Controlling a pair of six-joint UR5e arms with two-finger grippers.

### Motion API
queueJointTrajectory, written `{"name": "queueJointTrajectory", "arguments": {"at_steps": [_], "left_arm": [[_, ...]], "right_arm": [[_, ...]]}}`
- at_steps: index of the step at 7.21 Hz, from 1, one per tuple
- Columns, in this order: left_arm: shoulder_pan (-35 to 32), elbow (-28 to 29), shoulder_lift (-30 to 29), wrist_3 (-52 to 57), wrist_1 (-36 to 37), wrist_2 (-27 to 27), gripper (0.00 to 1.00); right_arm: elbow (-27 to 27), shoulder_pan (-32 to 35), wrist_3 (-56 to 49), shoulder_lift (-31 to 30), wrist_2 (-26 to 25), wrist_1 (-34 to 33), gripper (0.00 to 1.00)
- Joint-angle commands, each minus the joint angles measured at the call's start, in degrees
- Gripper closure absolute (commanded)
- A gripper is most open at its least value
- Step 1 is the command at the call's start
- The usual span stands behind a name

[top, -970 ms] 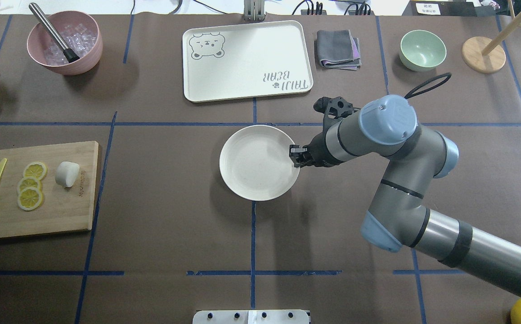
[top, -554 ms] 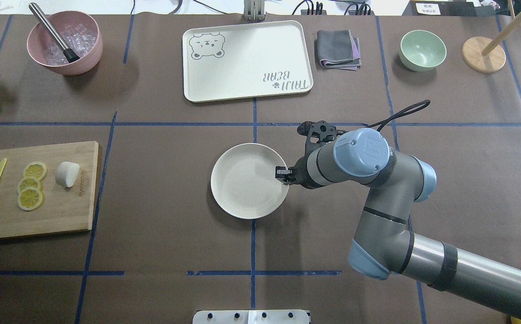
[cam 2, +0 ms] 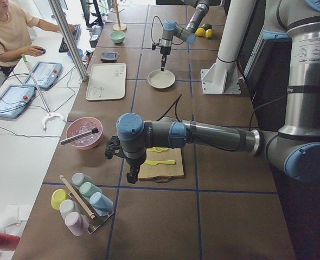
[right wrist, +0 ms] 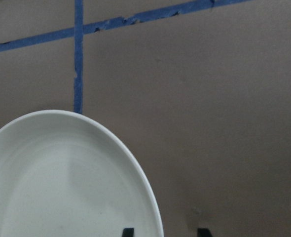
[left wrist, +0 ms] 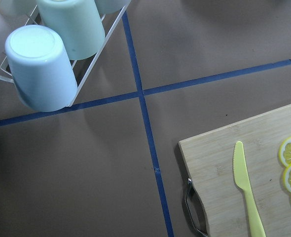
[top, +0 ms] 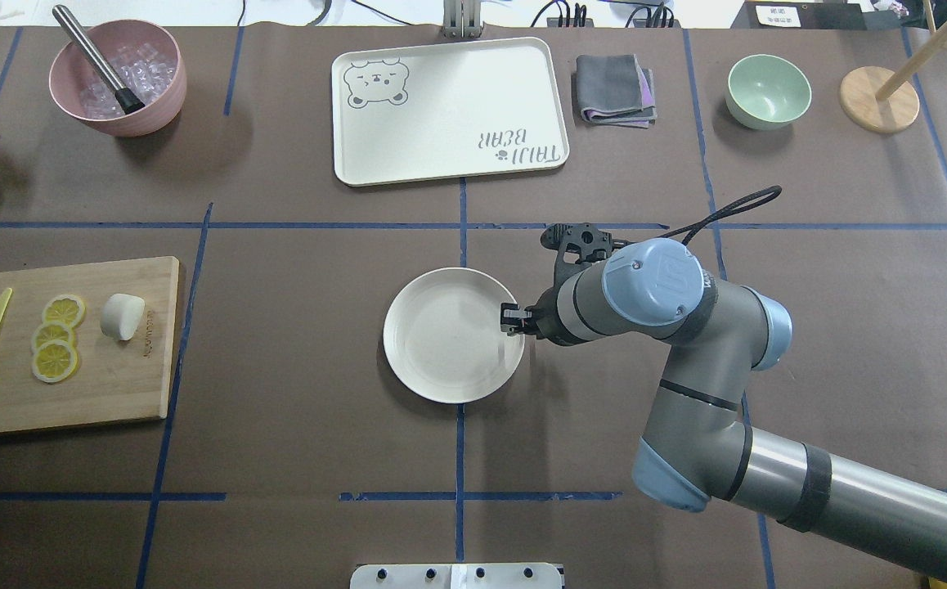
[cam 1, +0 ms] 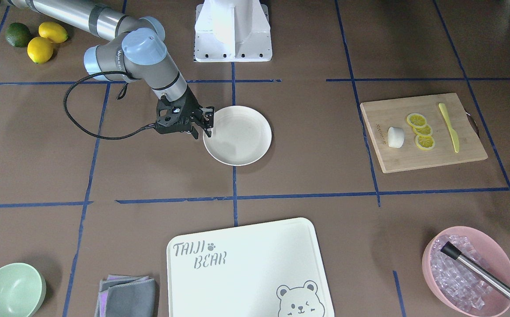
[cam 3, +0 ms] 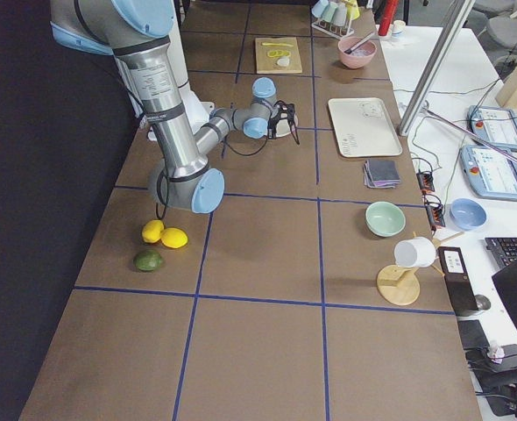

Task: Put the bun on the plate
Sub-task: 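Open the right gripper and lift it away from the plate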

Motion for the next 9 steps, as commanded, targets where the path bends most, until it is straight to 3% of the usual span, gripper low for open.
{"name": "queueJointTrajectory", "arguments": {"at_steps": [1, 2, 3, 5, 8, 9], "left_arm": [[0.1, -0.1, 1.0, 0.0, -0.3, 0.0, 0.00], [0.1, -0.1, 1.1, 0.0, -0.3, 0.0, 0.00], [0.1, -0.1, 1.1, 0.0, -0.3, 0.0, 0.00], [0.1, -0.1, 1.5, 0.0, -0.3, 0.0, 0.00], [0.2, -1.0, 1.6, 0.0, -0.1, 0.2, 0.00], [0.2, -1.0, 1.6, 0.0, -0.2, 0.2, 0.00]], "right_arm": [[3.0, 7.6, -5.8, -0.7, 7.7, -7.1, 0.00], [6.3, 14.6, -13.6, -1.1, 14.4, -15.9, 0.00], [10.1, 20.3, -24.3, -2.2, 16.9, -25.7, 0.00], [18.8, 28.7, -47.8, -9.3, 17.1, -39.2, 0.00], [21.9, 46.0, -78.3, -27.1, 25.5, -39.6, 0.00], [21.2, 51.4, -87.3, -31.8, 25.9, -39.6, 0.00]]}}
